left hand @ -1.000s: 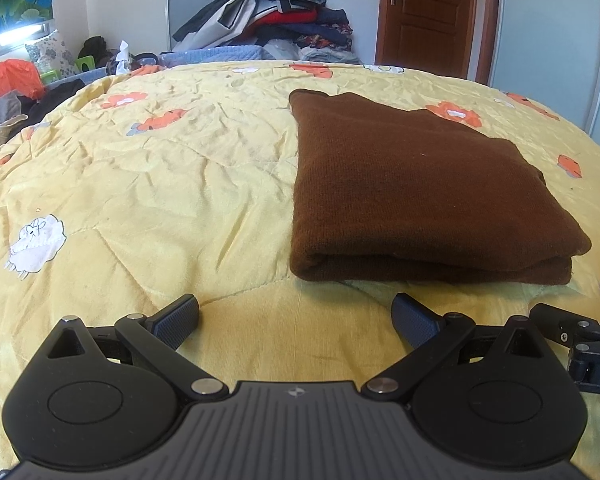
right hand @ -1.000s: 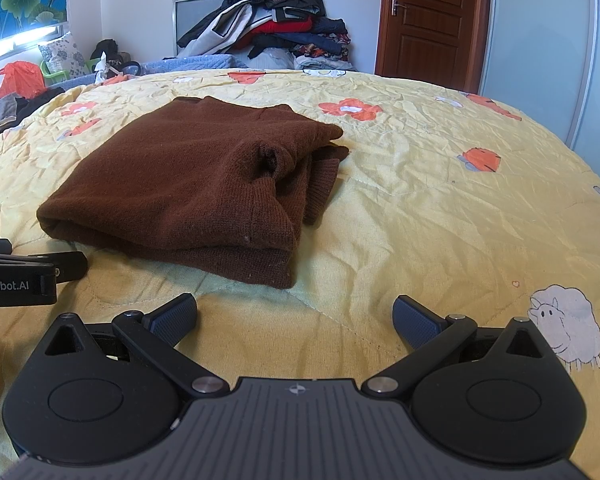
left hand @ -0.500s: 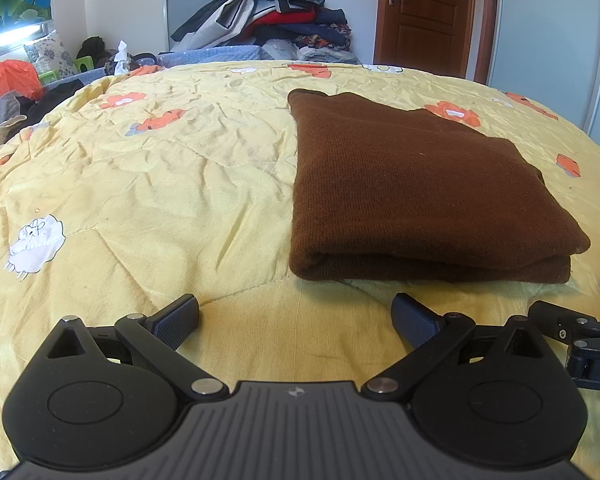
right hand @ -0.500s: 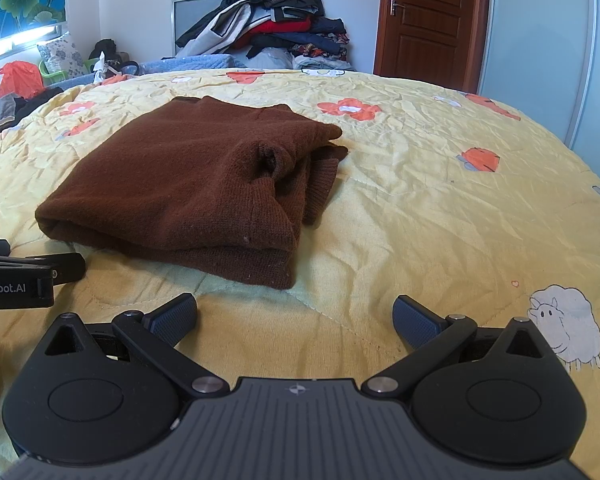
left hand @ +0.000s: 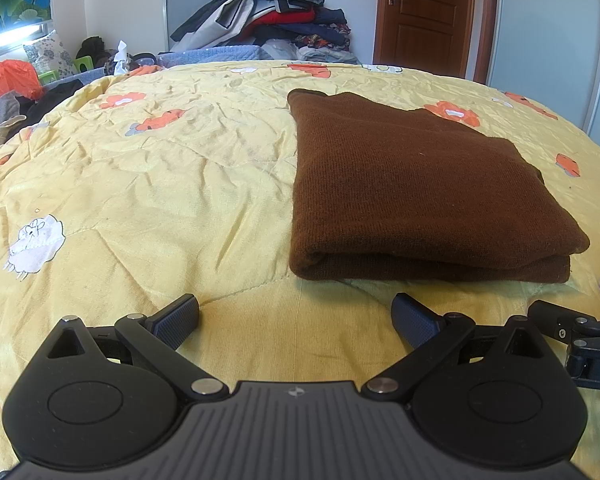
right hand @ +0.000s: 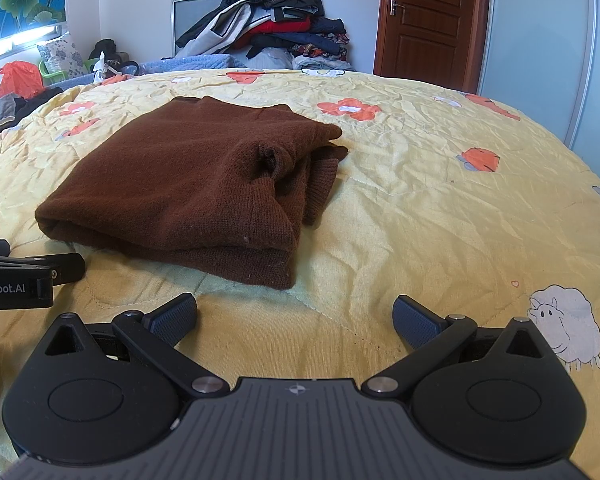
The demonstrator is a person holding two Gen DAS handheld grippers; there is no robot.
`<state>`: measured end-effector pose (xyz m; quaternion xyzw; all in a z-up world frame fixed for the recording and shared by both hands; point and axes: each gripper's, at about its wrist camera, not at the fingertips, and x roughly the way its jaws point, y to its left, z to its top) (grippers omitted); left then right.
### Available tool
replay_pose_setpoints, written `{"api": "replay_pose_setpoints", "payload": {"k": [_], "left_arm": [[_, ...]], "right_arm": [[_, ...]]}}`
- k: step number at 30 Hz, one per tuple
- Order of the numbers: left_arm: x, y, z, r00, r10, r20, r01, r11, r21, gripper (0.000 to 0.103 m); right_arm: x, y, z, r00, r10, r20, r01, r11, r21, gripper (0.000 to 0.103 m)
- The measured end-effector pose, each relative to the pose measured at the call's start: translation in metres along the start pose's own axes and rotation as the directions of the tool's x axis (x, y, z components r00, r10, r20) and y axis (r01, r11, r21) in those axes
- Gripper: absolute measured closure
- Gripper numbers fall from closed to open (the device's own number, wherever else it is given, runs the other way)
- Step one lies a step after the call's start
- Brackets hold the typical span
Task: Fold small clothes
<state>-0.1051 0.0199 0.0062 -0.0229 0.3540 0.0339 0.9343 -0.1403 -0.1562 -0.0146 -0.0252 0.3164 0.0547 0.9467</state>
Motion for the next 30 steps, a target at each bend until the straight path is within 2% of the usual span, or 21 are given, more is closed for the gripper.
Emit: {"api": "replay_pose_setpoints", "payload": {"k": [24,30], "left_arm": [[0.0001,0.0001,0.0002,1.000,0.000,-0.001,0.000,1.000,0.000,0.000],[-0.0027,0.0015,0.0034,0.999,0.007,-0.040,-0.006,1.000,0.011,0.000]], "right_arm": [[0.0003,0.0002,0.0002,1.000,0.000,0.000,0.000,1.000,0.000,0.000],[-0.0024,-0.0005,0.0026,1.000,-0.010,-0.027,0.011,1.000,0.009,0.000]]}}
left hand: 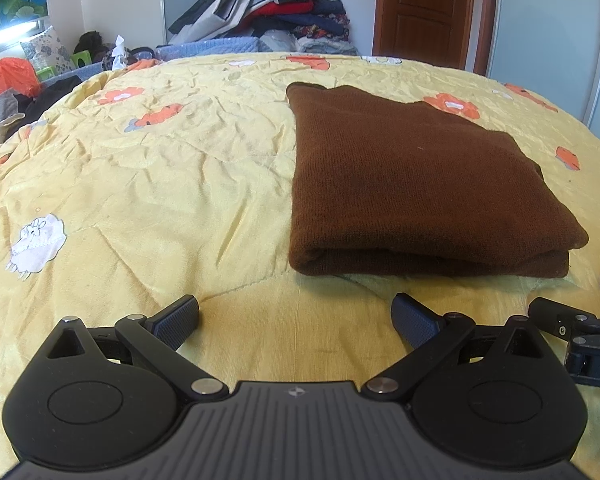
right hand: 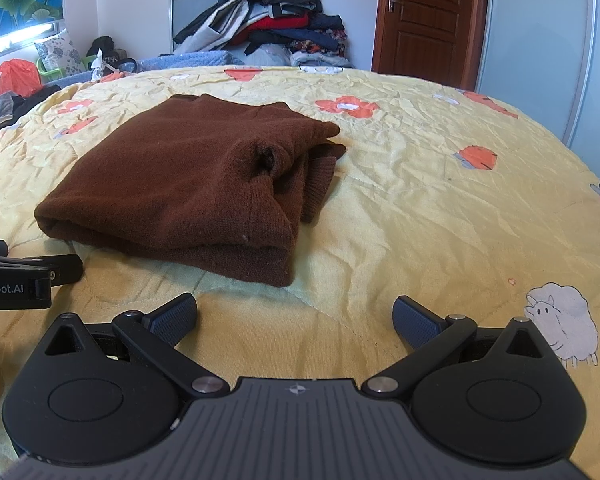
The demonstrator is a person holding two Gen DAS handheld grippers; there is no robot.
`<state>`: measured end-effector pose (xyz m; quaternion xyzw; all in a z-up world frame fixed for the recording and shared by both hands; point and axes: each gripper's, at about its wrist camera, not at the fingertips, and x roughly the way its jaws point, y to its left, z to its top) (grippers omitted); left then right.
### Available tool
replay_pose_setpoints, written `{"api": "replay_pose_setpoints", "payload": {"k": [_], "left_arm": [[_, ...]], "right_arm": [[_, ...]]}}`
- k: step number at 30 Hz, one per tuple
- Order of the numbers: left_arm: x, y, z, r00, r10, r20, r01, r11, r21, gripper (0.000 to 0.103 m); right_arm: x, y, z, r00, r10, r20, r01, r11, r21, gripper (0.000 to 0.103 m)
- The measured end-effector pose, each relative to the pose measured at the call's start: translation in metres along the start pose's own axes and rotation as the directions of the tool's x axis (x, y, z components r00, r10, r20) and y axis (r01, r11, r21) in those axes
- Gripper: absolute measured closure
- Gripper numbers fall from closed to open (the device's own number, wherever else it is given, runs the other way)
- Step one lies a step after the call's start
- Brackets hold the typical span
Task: Fold small clothes
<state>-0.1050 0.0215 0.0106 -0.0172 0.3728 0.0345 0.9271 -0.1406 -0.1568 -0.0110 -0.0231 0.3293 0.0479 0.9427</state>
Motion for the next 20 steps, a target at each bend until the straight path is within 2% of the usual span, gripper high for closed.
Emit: {"api": "replay_pose_setpoints", "payload": {"k": [3,6,11,15,20], "left_arm": [[-0.009,0.002,0.000,1.000,-0.001,-0.005,0.001,1.000,-0.017,0.000],[-0.023,0.000,0.003,1.000,-0.023,0.015,0.023,1.000,0.009,0.000],[-0.034,-0.002,0.006,0.998,-0.062,0.026,0.061,0.998,0.028,0.000],[-0.047,0.003,0.002,0.990,-0.062,0.126,0.060,0.998,0.017,0.000],[-0.037,0.027,0.022,0.993,-0.057,0.105,0.055,0.998,0.017,0.000]], "right_arm": [[-0.001,-0.002,0.008,0.999,-0.006,-0.053,0.007,1.000,0.023,0.000],[-0.004,-0.001,0.013,0.996,-0.009,-0.084,0.011,1.000,0.026,0.000],[-0.013,-0.001,0.014,0.998,-0.001,-0.056,0.003,0.999,0.034,0.000],[-0.014,-0.003,0.017,0.999,0.003,-0.054,-0.001,0.999,0.042,0.000],[-0.013,-0.012,0.024,0.999,-0.016,-0.038,0.018,0.999,0.044,0.000]]}}
